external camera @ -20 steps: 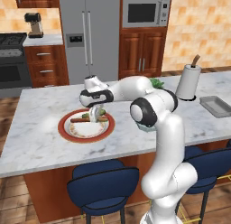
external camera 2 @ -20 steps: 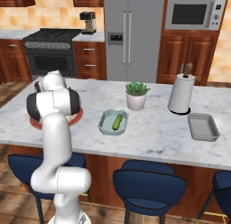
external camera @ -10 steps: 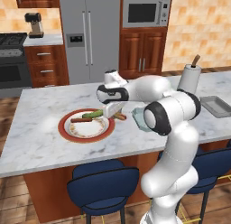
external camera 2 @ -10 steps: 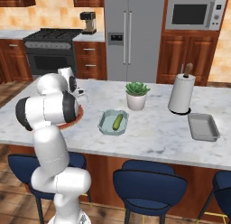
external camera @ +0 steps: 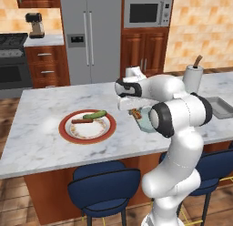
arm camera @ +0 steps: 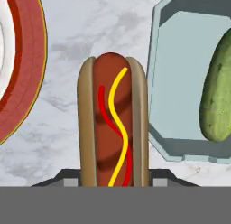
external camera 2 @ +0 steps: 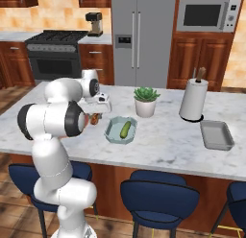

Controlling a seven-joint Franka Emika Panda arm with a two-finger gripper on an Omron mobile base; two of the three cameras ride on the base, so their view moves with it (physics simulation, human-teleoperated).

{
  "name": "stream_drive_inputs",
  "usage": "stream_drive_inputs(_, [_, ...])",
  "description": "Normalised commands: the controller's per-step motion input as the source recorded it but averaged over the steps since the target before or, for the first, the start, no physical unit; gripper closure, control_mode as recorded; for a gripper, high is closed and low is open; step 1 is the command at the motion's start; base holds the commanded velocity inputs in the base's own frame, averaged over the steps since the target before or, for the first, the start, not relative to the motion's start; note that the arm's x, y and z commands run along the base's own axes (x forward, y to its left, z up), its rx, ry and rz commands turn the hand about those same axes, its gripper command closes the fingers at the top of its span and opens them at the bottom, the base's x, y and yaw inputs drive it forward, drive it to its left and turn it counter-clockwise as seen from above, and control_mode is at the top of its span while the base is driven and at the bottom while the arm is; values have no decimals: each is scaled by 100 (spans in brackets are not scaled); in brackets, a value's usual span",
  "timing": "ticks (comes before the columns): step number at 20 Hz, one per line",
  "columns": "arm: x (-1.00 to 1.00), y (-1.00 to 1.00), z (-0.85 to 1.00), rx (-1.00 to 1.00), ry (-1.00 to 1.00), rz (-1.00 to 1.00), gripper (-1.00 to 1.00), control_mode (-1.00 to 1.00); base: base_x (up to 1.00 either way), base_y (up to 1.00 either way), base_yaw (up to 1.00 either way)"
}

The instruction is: Place one cooked food and one vegetable from the large plate to each tupperware container.

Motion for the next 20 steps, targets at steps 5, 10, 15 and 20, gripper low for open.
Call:
stream_drive_inputs(5, [6,-50,6,0,6,-69,100,-100,0,0,0])
stream_drive_inputs(10, [19,-28,-48,-11,-3,-34,100,-100,0,0,0])
stream_drive_inputs(15, [11,-34,-48,-5,-5,0,100,-100,0,0,0])
stream_drive_inputs(20, [14,-18,-11,0,-7,12,100,-100,0,0,0])
